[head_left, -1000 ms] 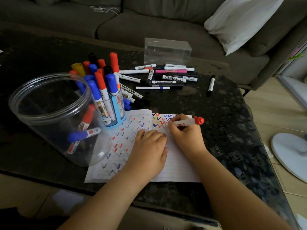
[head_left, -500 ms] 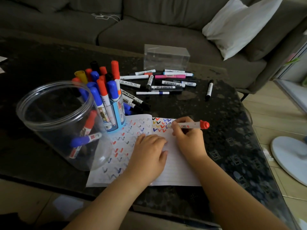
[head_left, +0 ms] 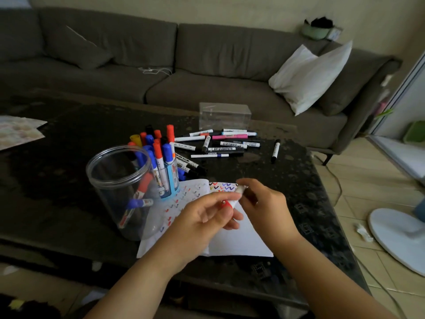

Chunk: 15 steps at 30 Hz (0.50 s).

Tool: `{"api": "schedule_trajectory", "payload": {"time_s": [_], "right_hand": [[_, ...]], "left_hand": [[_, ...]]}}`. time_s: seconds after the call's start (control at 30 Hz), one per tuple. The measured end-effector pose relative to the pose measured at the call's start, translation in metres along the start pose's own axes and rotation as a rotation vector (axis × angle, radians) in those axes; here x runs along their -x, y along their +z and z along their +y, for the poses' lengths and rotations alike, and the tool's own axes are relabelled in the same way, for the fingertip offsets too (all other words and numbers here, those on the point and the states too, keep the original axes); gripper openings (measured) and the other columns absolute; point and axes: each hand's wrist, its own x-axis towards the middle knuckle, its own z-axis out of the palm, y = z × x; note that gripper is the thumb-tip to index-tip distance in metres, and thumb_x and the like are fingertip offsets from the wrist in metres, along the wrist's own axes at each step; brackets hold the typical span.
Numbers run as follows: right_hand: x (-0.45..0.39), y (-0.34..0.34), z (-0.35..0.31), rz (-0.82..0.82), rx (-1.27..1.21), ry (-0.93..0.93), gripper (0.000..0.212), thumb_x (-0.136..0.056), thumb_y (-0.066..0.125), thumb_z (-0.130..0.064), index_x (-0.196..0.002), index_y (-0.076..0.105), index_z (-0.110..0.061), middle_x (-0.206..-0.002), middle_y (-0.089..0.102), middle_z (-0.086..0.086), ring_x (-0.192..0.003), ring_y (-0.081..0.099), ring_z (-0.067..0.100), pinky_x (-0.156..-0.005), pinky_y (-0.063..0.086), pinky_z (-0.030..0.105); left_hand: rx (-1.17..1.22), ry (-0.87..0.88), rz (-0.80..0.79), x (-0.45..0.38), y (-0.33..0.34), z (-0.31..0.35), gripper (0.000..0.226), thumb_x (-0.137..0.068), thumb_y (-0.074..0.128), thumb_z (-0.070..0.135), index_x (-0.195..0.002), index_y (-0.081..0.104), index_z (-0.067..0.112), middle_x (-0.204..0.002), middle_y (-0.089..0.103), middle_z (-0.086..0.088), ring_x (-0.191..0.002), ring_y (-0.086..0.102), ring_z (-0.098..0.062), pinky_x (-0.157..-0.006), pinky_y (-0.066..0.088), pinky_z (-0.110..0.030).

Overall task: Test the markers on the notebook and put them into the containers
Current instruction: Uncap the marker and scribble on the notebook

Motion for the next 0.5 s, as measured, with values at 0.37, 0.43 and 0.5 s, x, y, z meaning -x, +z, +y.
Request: {"api": "schedule_trajectory", "payload": {"time_s": [0.37,0.43,0.5], "right_hand": [[0.013,-0.024,-0.052,-0.035,0.030,-0.201,0.029,-0.083,0.068,-0.009,-0.112,0.067,-0.011,-0.078,0.069,0.002,-0.064,0.064,0.014,-0.058,0.049,0.017],[0.017,-0.025,-0.063,-0.064,0.043,-0.282,0.031,-0.083,0.069,-0.014,-0.114,0.065,-0.015,-0.076,0.067,-0.001,-0.063,0.062,0.012,-0.056,0.053,0.026],[0.019,-0.024,-0.076,-0.070,0.046,-0.410,0.025,-0.084,0.062,-0.024,-0.108,0.066,-0.017,-0.075,0.065,-0.004,-0.062,0.058,0.007,-0.055,0.053,0.025]], "left_hand": [[0.068,0.010,0.097,0.052,-0.002,0.032,0.023,-0.077,0.063,0.034,-0.097,0.068,0.022,-0.084,0.072,-0.002,-0.082,0.068,-0.016,-0.079,0.055,-0.026],[0.051,0.009,0.088,0.059,-0.009,0.039,0.029,-0.075,0.067,0.044,-0.101,0.067,0.029,-0.084,0.071,-0.001,-0.085,0.068,-0.016,-0.082,0.055,-0.028],[0.028,0.011,0.115,0.065,-0.017,0.044,0.038,-0.073,0.063,0.043,-0.106,0.065,0.025,-0.081,0.070,0.000,-0.083,0.067,-0.014,-0.079,0.054,-0.024]]}}
